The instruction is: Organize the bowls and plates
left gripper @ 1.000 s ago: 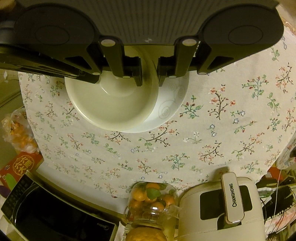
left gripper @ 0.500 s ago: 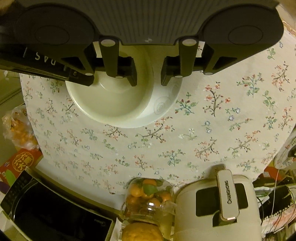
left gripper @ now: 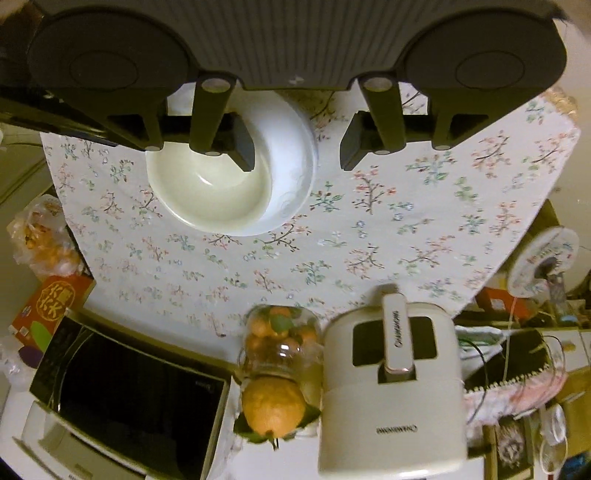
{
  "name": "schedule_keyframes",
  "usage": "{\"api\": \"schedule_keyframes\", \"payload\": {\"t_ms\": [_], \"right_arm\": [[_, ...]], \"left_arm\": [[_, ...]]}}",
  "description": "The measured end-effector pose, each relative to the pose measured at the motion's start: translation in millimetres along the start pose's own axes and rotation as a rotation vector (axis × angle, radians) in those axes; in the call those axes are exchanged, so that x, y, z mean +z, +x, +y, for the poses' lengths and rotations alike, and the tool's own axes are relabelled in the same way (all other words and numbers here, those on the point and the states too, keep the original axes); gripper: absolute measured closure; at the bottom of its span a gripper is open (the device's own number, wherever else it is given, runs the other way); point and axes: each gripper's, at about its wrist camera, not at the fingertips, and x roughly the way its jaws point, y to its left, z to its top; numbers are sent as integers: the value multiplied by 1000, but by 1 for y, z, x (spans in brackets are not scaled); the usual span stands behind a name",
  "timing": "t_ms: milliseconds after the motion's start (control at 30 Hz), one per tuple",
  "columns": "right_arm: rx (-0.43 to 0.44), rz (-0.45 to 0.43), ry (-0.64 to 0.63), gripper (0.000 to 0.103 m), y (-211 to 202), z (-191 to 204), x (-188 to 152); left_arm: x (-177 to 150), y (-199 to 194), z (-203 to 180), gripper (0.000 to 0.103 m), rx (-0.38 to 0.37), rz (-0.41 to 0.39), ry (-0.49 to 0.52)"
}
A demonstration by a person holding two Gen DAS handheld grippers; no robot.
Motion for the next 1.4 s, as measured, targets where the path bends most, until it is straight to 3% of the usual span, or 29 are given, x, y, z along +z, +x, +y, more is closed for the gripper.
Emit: {"api": "schedule_keyframes", "payload": {"t_ms": [233,367,467,667,900,1067,1267,1400], "right_arm": [[35,-79,66,65,-54,6,-14],[26,-97,17,59,-88,19,-25],[21,-116,-14,56,-109,26,-32],[27,-154,-20,43,-141,29,-48],[41,-154,37,17,-157,29,-63],[43,-161,-9,3,-173,34,-54],[57,-136,-88,2,-184,40,-45],[44,-139,-91,2,-183,39,-46]], "left_arm": [[-18,-52,-7,41,-5,-72,8],[-25,-81,-7,38,-17,-108,-31],[-32,-102,-12,28,4,-151,-9],[-41,-127,-8,14,19,-185,-4],[-42,-146,-2,0,47,-197,-7],[-38,-154,2,0,37,-179,-15],[-38,-157,-2,0,35,-140,14],[-36,-157,-5,0,86,-111,44]]}}
